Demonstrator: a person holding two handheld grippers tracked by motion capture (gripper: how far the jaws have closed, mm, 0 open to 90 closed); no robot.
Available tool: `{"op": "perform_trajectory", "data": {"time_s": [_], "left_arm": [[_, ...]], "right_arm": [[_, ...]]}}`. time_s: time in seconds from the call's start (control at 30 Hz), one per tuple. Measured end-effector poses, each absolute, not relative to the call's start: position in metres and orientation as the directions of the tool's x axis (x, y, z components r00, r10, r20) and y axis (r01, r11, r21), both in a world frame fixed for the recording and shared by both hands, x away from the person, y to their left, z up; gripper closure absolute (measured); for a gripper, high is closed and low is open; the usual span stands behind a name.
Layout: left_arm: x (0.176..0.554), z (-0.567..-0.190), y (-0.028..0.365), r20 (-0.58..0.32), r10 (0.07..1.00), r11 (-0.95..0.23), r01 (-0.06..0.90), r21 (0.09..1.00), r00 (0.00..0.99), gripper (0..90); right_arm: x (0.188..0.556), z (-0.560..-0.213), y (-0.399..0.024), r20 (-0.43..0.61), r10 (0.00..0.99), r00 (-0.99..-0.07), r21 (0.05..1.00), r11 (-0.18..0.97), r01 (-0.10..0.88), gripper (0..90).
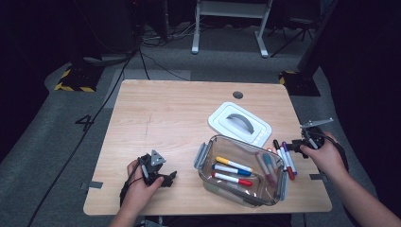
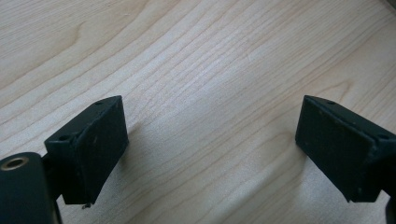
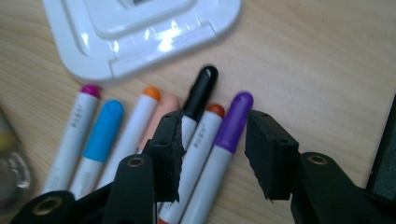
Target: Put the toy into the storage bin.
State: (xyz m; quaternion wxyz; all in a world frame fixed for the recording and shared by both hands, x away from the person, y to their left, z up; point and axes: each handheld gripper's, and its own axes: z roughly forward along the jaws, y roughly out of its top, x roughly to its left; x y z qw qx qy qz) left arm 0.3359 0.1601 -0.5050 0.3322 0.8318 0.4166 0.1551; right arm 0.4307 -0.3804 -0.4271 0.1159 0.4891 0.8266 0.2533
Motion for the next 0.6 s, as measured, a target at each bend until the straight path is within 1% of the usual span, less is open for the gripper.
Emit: {"op": "perform_trajectory", "data": {"time_s": [0.03, 0.07, 0.1, 0.13, 0.17, 0.2, 0.3, 0.4, 0.5, 0.53, 0.6], "left_arm": [[0.336, -0.505, 0.16, -0.018, 0.796, -0.433, 0.59, 0.682, 0.605, 9.9], [0.336, -0.505, 0.16, -0.018, 0.796, -0.432, 0.59, 0.682, 0.605, 9.9], [0.336, -0.505, 0.16, -0.017, 0.796, -0.433, 0.59, 0.682, 0.605, 9.9], [0.336, -0.505, 0.16, -0.017, 0.796, -0.433, 0.59, 0.682, 0.605, 9.8], [0.336, -0.505, 0.16, -0.017, 0.796, -0.433, 0.59, 0.682, 0.605, 9.8], [0.336, -0.505, 0.16, -0.017, 0.796, -0.433, 0.59, 0.682, 0.605, 9.8], [0.336, -0.505, 0.16, -0.017, 0.796, -0.433, 0.59, 0.682, 0.605, 9.8], [0.336, -0.505, 0.16, -0.018, 0.797, -0.431, 0.59, 0.683, 0.604, 9.8], [0.336, -0.505, 0.16, -0.018, 0.797, -0.432, 0.59, 0.682, 0.604, 9.8], [0.336, -0.505, 0.16, -0.018, 0.796, -0.433, 0.59, 0.682, 0.605, 9.8], [0.336, -0.505, 0.16, -0.018, 0.796, -0.432, 0.59, 0.682, 0.605, 9.8]], "right_arm": [[0.431, -0.427, -0.38, 0.056, 0.867, -0.495, 0.532, 0.393, 0.75, 57.3], [0.429, -0.44, -0.386, 0.056, 0.875, -0.481, 0.511, 0.389, 0.767, 57.8], [0.429, -0.44, -0.386, 0.056, 0.875, -0.481, 0.511, 0.389, 0.767, 57.8], [0.427, -0.45, -0.391, 0.067, 0.882, -0.467, 0.497, 0.376, 0.782, 58.0], [0.427, -0.45, -0.391, 0.067, 0.882, -0.467, 0.497, 0.376, 0.782, 58.0], [0.426, -0.457, -0.395, 0.073, 0.887, -0.455, 0.488, 0.366, 0.792, 58.9], [0.426, -0.463, -0.398, 0.084, 0.891, -0.447, 0.484, 0.355, 0.8, 58.9], [0.425, -0.47, -0.401, 0.075, 0.892, -0.446, 0.473, 0.362, 0.803, 62.0], [0.424, -0.471, -0.405, 0.042, 0.897, -0.44, 0.47, 0.371, 0.801, 70.7], [0.423, -0.471, -0.406, 0.011, 0.896, -0.444, 0.463, 0.389, 0.796, 75.6], [0.422, -0.47, -0.407, 0.006, 0.896, -0.444, 0.463, 0.391, 0.796, 76.4]]}}
